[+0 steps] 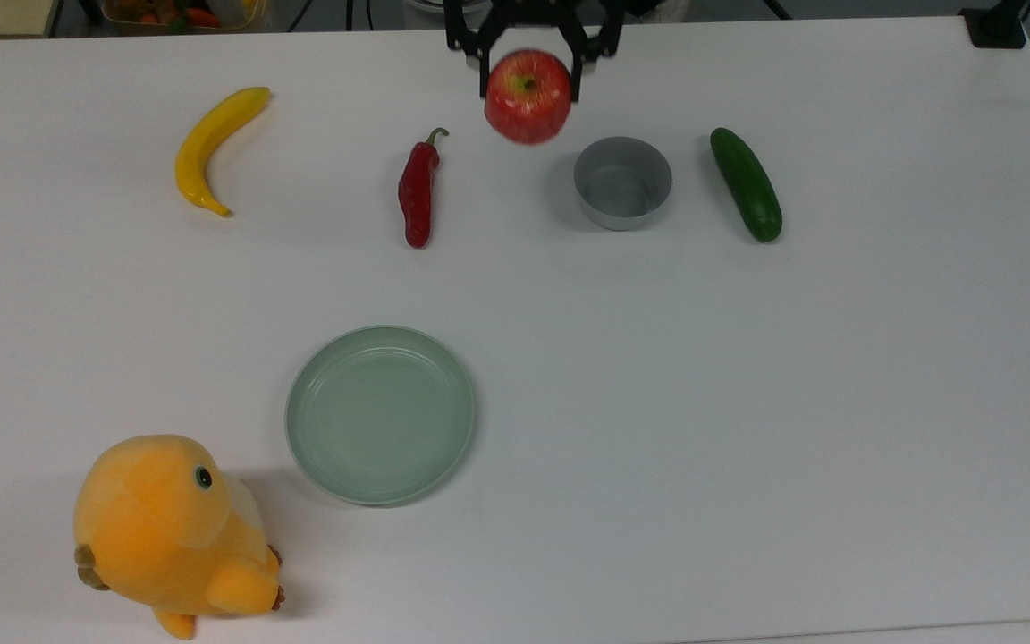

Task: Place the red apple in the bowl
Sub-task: 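Lift the red apple up off the table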

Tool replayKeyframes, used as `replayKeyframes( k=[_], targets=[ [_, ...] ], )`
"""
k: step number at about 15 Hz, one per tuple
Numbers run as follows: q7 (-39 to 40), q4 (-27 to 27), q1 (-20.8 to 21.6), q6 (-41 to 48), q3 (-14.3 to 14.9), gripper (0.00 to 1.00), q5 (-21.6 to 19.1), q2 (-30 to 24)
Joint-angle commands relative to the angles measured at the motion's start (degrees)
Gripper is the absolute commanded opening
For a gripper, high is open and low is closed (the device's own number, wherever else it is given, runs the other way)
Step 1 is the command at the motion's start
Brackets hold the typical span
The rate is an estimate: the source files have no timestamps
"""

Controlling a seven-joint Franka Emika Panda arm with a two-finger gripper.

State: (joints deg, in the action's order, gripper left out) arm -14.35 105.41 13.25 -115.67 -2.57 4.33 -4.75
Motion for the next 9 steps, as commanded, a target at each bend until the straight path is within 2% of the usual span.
replayKeyframes(
  k=[1,4,6,9],
  targets=[
    [12.04,3.84,-3.84,8.86,-0.68,0.41,-7.57,-4.56],
    [19.07,5.32,-4.37,13.62,-0.68,0.42,-10.03,-4.65],
    [20.93,7.96,-4.46,12.84,-1.12,0.42,-11.96,-4.57],
    [21.73,11.56,-5.25,11.44,-4.01,0.43,-12.94,-4.56]
  ],
)
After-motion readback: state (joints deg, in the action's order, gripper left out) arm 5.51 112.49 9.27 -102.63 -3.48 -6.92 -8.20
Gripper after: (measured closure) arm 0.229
